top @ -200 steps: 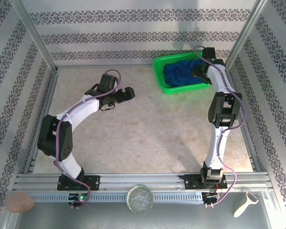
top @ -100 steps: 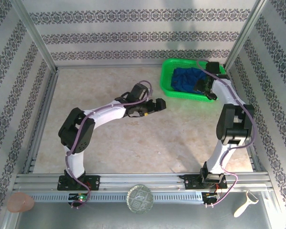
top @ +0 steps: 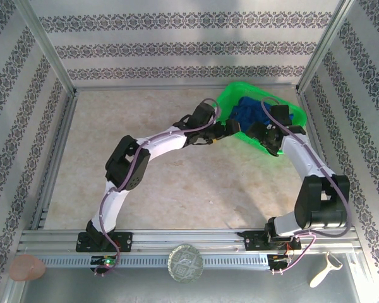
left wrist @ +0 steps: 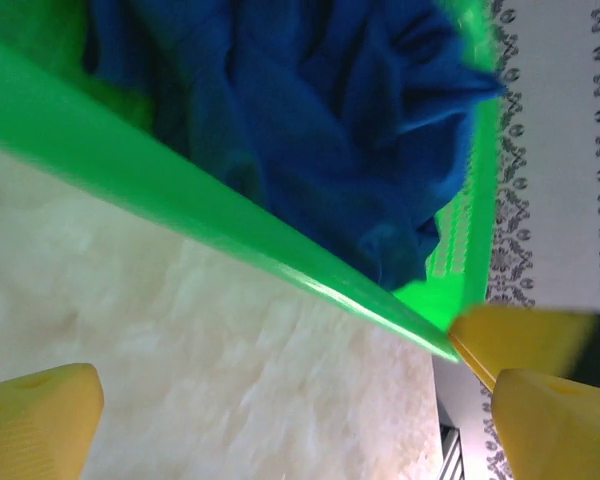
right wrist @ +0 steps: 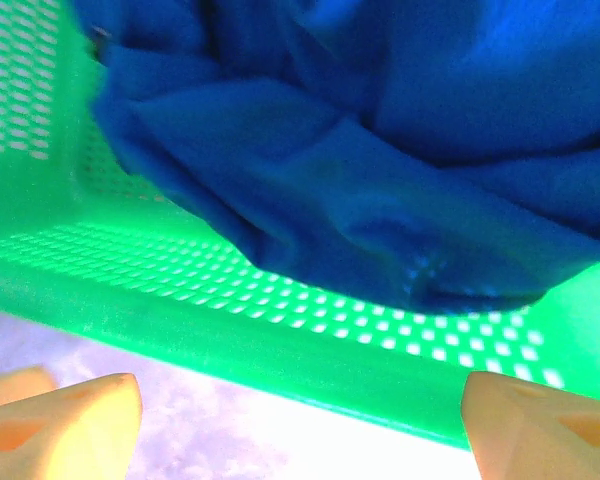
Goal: Fold the inside-out t-shirt
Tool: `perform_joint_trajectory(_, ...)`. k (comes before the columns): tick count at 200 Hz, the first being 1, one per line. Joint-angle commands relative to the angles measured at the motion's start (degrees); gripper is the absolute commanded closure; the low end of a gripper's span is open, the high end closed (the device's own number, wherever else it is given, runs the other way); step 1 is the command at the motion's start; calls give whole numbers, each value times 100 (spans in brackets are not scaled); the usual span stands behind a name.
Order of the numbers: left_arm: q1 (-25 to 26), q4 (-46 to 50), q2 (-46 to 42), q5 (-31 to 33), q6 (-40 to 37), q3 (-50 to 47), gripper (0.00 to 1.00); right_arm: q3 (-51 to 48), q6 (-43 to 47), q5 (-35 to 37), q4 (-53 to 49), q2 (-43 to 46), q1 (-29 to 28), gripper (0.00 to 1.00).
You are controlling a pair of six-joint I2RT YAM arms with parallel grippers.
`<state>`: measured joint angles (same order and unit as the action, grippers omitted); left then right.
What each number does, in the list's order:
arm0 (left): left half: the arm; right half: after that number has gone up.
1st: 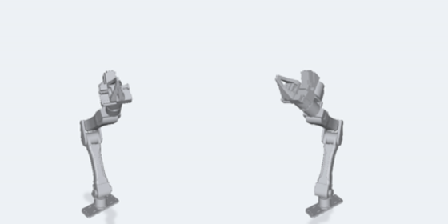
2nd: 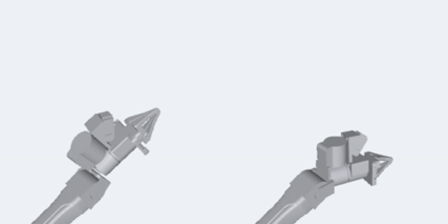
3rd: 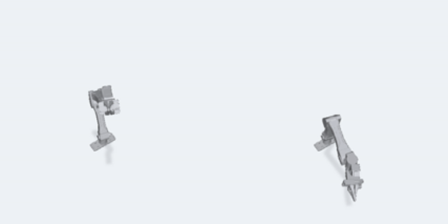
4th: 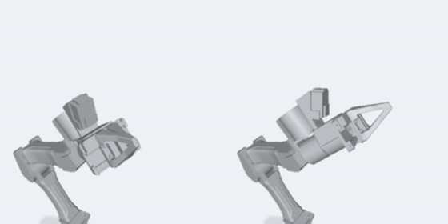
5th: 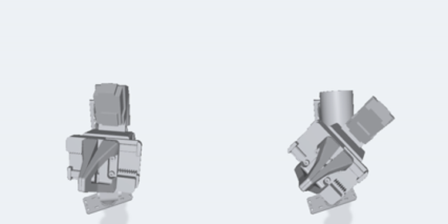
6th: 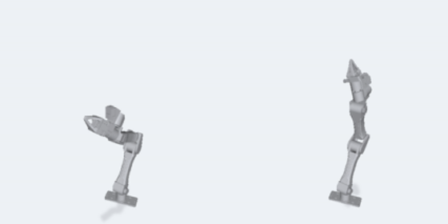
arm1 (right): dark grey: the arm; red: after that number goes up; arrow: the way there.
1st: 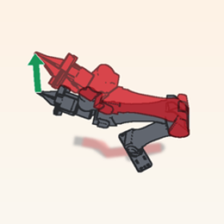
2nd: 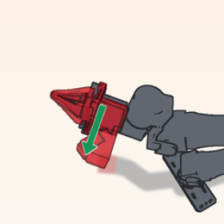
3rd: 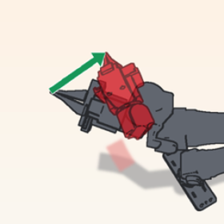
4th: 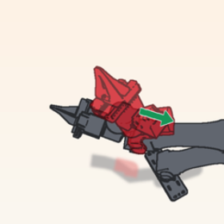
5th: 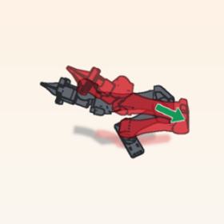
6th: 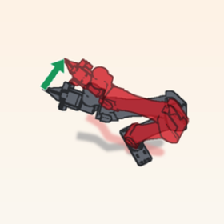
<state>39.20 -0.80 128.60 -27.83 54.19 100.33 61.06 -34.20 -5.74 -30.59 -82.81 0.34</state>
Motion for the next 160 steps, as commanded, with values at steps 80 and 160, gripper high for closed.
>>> perform_joint_trajectory(80,-723,664,1005,-260,-156,2322,0,787,456,-144,-633,502,-618,17)
perform_joint_trajectory(160,-1836,-421,-2458,-133,122,-1854,0,2626,-360,1076,-142,-2368,-2762,17)
